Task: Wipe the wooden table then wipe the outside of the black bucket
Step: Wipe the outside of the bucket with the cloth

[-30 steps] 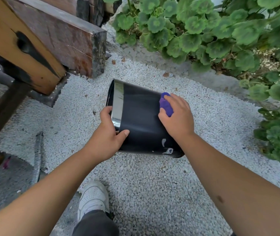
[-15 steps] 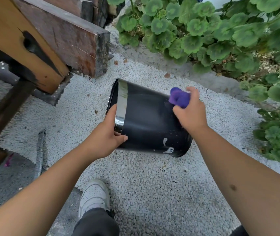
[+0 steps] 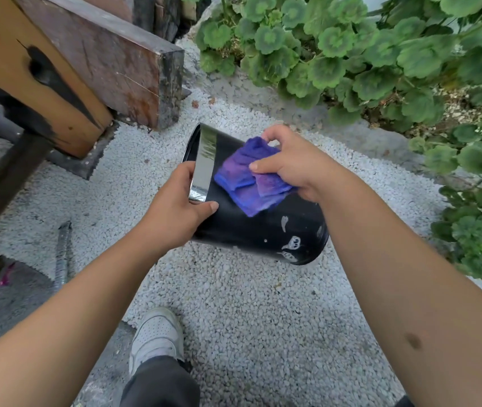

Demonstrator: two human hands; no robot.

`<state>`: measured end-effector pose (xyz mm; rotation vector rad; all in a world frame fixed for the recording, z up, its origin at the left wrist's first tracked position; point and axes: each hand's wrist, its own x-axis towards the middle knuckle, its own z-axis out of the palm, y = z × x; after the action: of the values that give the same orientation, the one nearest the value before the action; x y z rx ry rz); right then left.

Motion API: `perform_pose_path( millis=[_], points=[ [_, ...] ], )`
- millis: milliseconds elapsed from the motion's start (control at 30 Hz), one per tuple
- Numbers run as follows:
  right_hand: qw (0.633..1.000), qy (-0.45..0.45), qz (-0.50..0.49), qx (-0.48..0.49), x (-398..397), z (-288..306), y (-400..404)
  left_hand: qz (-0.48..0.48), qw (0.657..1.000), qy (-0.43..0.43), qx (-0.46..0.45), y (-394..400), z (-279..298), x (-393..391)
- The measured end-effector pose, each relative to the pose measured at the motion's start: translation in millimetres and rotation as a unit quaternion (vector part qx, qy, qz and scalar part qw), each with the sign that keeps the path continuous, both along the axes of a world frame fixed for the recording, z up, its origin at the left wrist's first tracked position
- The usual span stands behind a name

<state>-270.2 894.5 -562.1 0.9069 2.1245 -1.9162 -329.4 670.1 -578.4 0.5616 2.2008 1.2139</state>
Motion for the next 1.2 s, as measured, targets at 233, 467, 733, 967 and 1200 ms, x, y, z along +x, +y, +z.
perform_pose_path(
  millis=[233,467,733,967,1200],
  points=[
    [0.928,0.020,0.020,0.371,1,-26,-3,-0.022,1.000,0.001,0.000,3,6,11],
    [0.847,0.048,0.031,0.528,7,-47,-38,-0.029,0.999,0.014,-0.003,4,7,17],
    [0.874,-0.048,-0.015,0.483,40,-73,9,0.002,1.000,-0.001,-0.017,-2,-1,19],
    [0.919,-0.039,-0.140,0.367,39,-65,20,0.049,0.999,0.019,-0.011,2,-4,23],
    [0.921,0.200,-0.118,0.312,-7,8,-47,0.088,0.992,-0.024,0.083,25,22,6]
  ],
)
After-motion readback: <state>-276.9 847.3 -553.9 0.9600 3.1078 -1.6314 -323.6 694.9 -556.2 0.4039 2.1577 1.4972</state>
